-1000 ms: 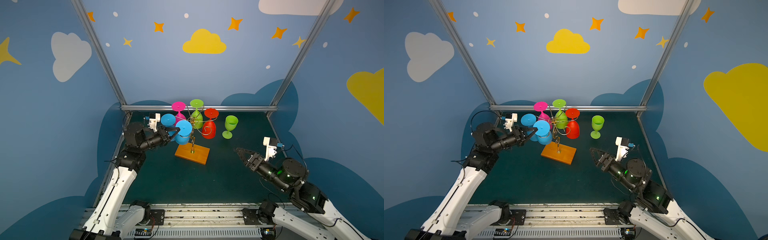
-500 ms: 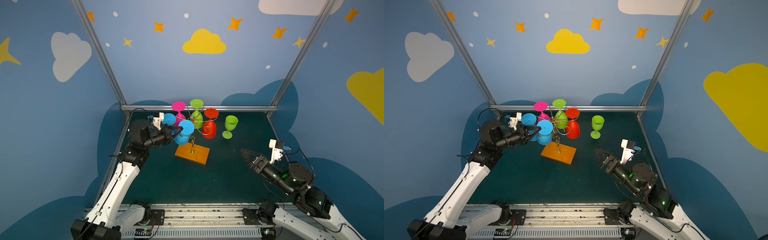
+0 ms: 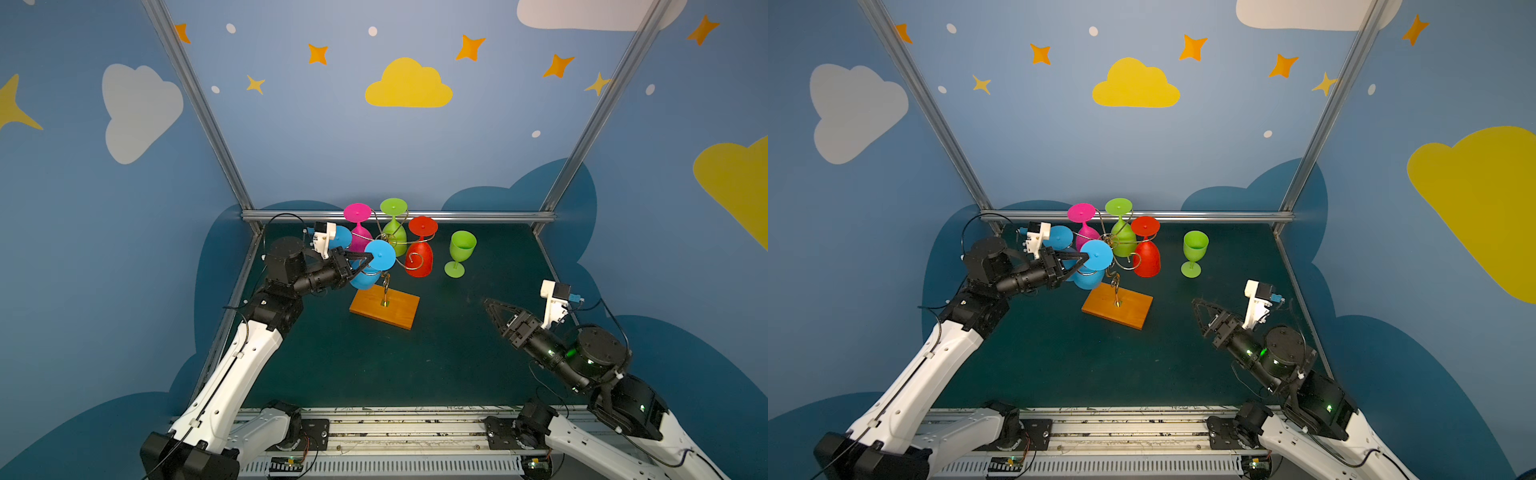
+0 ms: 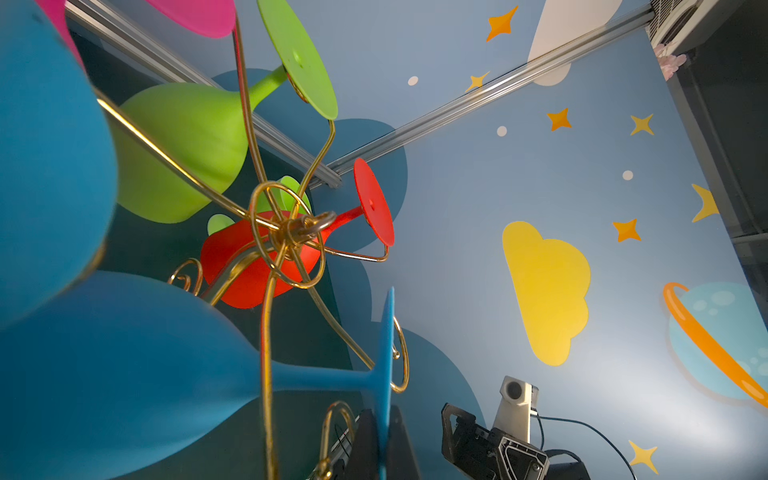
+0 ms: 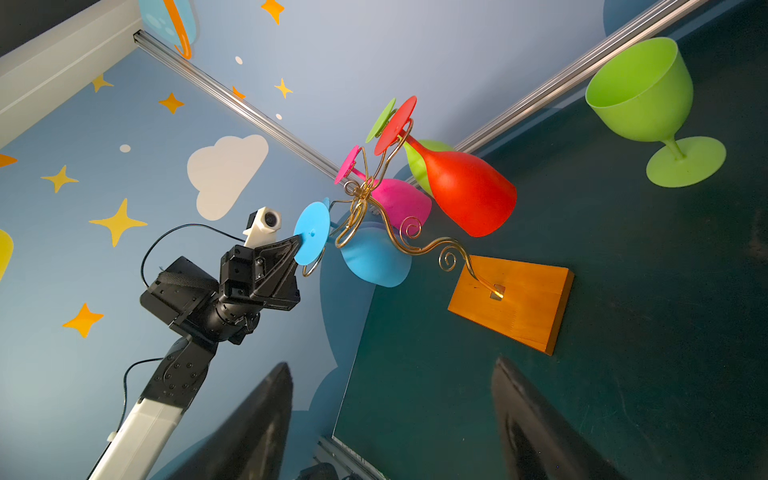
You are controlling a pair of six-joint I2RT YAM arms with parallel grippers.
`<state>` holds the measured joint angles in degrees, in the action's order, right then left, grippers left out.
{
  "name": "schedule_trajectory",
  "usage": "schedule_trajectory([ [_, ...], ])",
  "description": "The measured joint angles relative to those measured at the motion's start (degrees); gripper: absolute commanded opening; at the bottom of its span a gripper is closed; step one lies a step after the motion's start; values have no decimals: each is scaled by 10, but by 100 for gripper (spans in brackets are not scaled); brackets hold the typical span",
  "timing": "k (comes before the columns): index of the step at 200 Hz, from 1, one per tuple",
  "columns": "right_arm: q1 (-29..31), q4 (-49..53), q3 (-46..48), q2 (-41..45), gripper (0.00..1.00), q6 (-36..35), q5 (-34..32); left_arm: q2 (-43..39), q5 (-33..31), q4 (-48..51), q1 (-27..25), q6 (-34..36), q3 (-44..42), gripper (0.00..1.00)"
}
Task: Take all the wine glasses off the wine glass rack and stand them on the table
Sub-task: 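Pull the blue glass off the wire arm with the left gripper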
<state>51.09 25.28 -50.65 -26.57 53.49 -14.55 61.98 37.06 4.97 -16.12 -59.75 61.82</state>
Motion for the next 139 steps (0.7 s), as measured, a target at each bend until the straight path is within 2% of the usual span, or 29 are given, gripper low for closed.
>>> schedule_trajectory([
  [139, 0, 3, 0, 2, 75, 0, -7, -35, 11, 19, -6, 20, -7, 4],
])
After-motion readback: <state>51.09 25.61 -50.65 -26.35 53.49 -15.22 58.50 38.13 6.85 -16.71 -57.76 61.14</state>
